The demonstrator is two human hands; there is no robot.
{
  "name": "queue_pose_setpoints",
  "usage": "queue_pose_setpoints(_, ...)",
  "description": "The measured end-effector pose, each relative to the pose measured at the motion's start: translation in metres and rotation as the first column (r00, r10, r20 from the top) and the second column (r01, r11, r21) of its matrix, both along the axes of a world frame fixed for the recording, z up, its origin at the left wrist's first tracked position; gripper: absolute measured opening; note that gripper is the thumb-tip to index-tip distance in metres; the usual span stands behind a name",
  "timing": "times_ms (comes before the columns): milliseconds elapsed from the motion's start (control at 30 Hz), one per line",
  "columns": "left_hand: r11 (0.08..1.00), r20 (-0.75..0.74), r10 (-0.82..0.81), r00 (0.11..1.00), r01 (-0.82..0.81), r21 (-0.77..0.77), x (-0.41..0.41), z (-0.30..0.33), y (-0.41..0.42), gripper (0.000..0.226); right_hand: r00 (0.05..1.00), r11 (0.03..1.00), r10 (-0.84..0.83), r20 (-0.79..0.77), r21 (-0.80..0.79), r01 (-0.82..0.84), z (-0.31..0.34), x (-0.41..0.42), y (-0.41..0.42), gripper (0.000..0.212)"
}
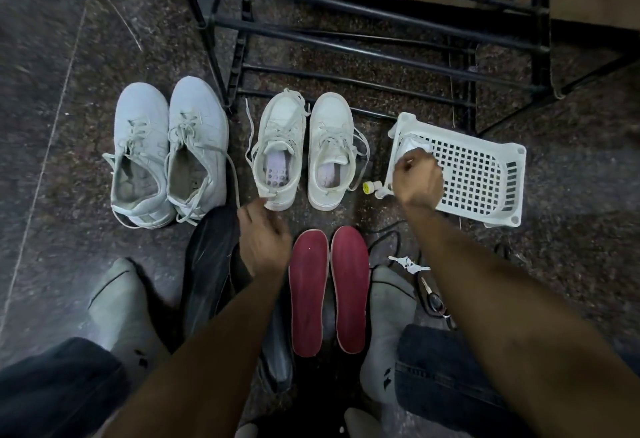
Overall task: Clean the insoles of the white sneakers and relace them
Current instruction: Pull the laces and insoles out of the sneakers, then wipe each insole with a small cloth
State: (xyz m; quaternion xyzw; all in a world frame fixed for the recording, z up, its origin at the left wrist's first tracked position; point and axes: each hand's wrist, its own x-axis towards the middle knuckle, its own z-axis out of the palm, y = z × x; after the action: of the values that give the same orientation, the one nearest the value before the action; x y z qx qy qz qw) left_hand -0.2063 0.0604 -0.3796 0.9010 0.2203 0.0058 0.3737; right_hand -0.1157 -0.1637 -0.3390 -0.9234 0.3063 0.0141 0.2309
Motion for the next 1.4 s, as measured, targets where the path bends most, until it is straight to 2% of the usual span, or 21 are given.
queue_pose_setpoints(100, 0.994, -0.089, -0.104, 0.991, 0.106, 0.019, -0.019, -0.013, -0.004, 0.017, 0.99, 0.996, -0.065, -0.129, -0.069, 0.057, -0.003, 0.012, -0.026, 0.032)
queue_pose_setpoints(233, 0.982, -0.163, -0.182, 0.97, 0.188, 0.02, -0.025, -0.021, -0.002, 0.015, 0.964, 0.996, -0.061, -0.259, -0.084, 0.041, -0.015, 0.02, -0.043, 0.039)
queue_pose_setpoints(300, 0.978, -0.159, -0.202, 0.966, 0.209, 0.028, -0.024, -0.02, 0.0, 0.015, 0.97, 0.994, -0.064, -0.233, -0.104, 0.041, -0.016, 0.02, -0.043, 0.034)
queue_pose_setpoints(367, 0.975, -0.144, -0.214, 0.966, 0.221, 0.034, -0.022, -0.019, 0.002, 0.015, 0.984, 0.991, -0.11, -0.142, -0.088, 0.098, -0.012, 0.018, -0.041, 0.028)
queue_pose_setpoints(433, 0.976, -0.145, -0.205, 0.968, 0.212, 0.039, -0.021, -0.018, 0.005, 0.014, 0.989, 0.989, -0.146, -0.006, 0.007, 0.146, -0.01, 0.015, -0.04, 0.021)
queue_pose_setpoints(500, 0.977, -0.154, -0.199, 0.968, 0.208, 0.044, -0.022, -0.016, 0.005, 0.011, 0.974, 0.969, -0.192, 0.122, 0.178, 0.169, -0.008, 0.015, -0.038, 0.011)
queue_pose_setpoints(533, 0.977, -0.154, -0.2, 0.968, 0.21, 0.048, -0.023, -0.013, 0.005, 0.01, 0.953, 0.927, -0.252, 0.17, 0.324, 0.187, -0.005, 0.014, -0.036, 0.005)
queue_pose_setpoints(600, 0.98, -0.17, -0.189, 0.967, 0.197, 0.03, -0.027, -0.008, 0.004, 0.01, 0.896, 0.769, -0.401, 0.191, 0.601, 0.217, 0.003, 0.009, -0.03, 0.02)
queue_pose_setpoints(633, 0.984, -0.192, -0.174, 0.966, 0.177, 0.001, -0.028, -0.006, 0.003, 0.012, 0.887, 0.699, -0.431, 0.166, 0.682, 0.212, 0.007, 0.002, -0.025, 0.023)
queue_pose_setpoints(733, 0.976, -0.267, -0.139, 0.954, 0.086, -0.2, -0.032, 0.0, -0.004, 0.017, 0.953, 0.606, -0.296, 0.063, 0.784, 0.137, 0.018, -0.035, 0.004, 0.025)
queue_pose_setpoints(800, 0.929, -0.263, -0.146, 0.954, 0.041, -0.368, -0.033, 0.009, -0.01, 0.013, 0.992, 0.608, -0.126, 0.024, 0.792, 0.058, 0.015, -0.067, 0.024, 0.026)
queue_pose_setpoints(867, 0.862, -0.292, -0.145, 0.945, -0.024, -0.506, -0.033, 0.023, -0.015, 0.022, 1.0, 0.635, 0.024, -0.014, 0.772, -0.004, 0.008, -0.098, 0.046, 0.02)
queue_pose_setpoints(967, 0.805, -0.312, -0.187, 0.932, -0.037, -0.592, -0.042, 0.034, -0.015, 0.019, 0.986, 0.628, 0.164, 0.017, 0.769, -0.118, 0.004, -0.133, 0.074, 0.009)
queue_pose_setpoints(1033, 0.802, -0.264, -0.207, 0.942, 0.009, -0.598, -0.051, 0.036, -0.008, 0.013, 0.986, 0.606, 0.167, 0.01, 0.788, -0.111, 0.007, -0.149, 0.084, 0.013)
queue_pose_setpoints(1100, 0.798, -0.263, -0.204, 0.943, 0.005, -0.603, -0.06, 0.041, 0.0, 0.012, 0.99, 0.574, 0.131, -0.051, 0.818, -0.034, 0.014, -0.16, 0.088, 0.015)
queue_pose_setpoints(1167, 0.757, -0.273, -0.213, 0.938, -0.018, -0.653, -0.068, 0.051, 0.005, 0.017, 0.988, 0.523, 0.095, -0.124, 0.85, 0.056, 0.024, -0.168, 0.089, 0.005)
queue_pose_setpoints(1233, 0.709, -0.284, -0.242, 0.928, -0.031, -0.705, -0.075, 0.061, 0.007, 0.021, 0.981, 0.494, 0.076, -0.176, 0.861, 0.116, 0.032, -0.173, 0.09, 0.008)
queue_pose_setpoints(1400, 0.658, -0.329, -0.3, 0.895, -0.055, -0.751, -0.086, 0.079, 0.005, 0.023, 0.984, 0.535, 0.11, -0.138, 0.843, 0.058, 0.048, -0.174, 0.094, 0.015)
